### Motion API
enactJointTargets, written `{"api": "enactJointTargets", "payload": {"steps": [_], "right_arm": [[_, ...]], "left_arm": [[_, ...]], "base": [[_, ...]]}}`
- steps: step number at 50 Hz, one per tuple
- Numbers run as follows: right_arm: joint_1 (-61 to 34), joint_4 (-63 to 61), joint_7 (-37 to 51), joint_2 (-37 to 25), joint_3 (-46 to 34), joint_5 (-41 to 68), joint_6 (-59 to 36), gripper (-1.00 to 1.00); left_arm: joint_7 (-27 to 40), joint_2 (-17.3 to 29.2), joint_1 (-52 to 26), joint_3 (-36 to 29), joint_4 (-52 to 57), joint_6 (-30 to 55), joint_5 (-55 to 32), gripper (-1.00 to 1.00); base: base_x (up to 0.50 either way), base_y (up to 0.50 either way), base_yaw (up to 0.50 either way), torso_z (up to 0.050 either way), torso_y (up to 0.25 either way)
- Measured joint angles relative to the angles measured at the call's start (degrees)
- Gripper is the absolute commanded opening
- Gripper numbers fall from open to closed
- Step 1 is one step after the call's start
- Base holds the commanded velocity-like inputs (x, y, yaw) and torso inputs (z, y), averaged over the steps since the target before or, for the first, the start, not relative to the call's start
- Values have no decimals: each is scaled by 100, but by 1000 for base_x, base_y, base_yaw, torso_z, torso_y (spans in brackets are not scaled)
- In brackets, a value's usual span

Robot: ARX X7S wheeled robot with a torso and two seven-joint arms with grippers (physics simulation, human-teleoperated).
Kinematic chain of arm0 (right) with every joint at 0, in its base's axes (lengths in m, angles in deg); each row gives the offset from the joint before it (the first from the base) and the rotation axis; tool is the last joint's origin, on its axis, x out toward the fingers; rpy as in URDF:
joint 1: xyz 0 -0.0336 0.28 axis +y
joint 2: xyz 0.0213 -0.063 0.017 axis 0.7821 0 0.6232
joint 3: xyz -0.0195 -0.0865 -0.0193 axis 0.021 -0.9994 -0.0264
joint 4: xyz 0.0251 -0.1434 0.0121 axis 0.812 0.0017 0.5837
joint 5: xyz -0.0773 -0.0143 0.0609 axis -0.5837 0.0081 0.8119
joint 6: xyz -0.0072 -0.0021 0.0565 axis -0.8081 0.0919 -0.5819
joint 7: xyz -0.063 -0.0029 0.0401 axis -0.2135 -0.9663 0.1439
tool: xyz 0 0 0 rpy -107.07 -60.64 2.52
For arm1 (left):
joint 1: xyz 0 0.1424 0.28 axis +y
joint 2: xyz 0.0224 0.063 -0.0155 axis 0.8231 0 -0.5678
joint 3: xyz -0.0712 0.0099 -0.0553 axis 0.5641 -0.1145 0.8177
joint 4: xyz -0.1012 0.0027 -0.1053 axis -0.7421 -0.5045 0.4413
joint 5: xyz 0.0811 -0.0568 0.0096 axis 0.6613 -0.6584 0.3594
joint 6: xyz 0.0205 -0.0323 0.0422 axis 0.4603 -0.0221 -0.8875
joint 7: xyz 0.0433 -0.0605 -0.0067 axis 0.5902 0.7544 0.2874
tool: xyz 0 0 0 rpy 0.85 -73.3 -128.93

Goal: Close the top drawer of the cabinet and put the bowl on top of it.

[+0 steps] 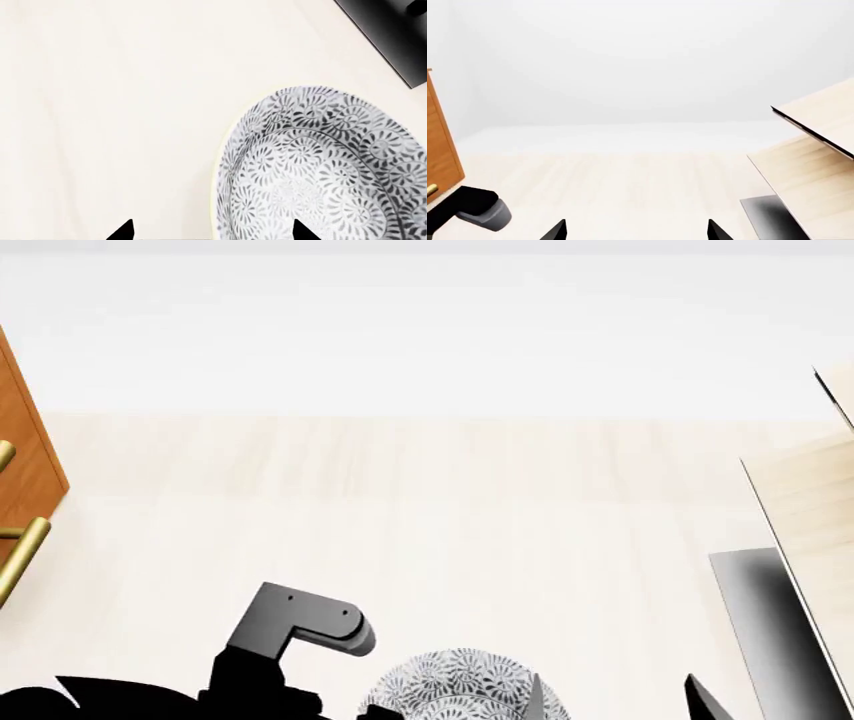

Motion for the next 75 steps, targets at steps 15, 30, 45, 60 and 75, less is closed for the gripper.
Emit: {"api": "enactJointTargets", "payload": {"steps": [15,30,45,60,75], "right_arm": [[24,67,-38,-4,-15,-27,68,100],[59,141,-86,-9,-25,-61,143,100],[22,221,-127,32,-81,-89,173,100],[3,188,-86,5,-83,-51,172,100],[31,48,15,-114,-20,37,167,100]], "left_arm": [[-230,-162,21,-188,-360,-147,220,100],[-369,-279,63,-276,-580,-366,375,-100],[-329,-172,120,-254,-300,-421,309,-100],[53,39,70,-198,244,-230,118,-100],[710,389,-335,119,1014,221,-294,-100]], "base": [[0,0,0,0,0],[0,0,0,0,0],[0,0,0,0,0],[0,0,0,0,0],[0,0,0,0,0]]}}
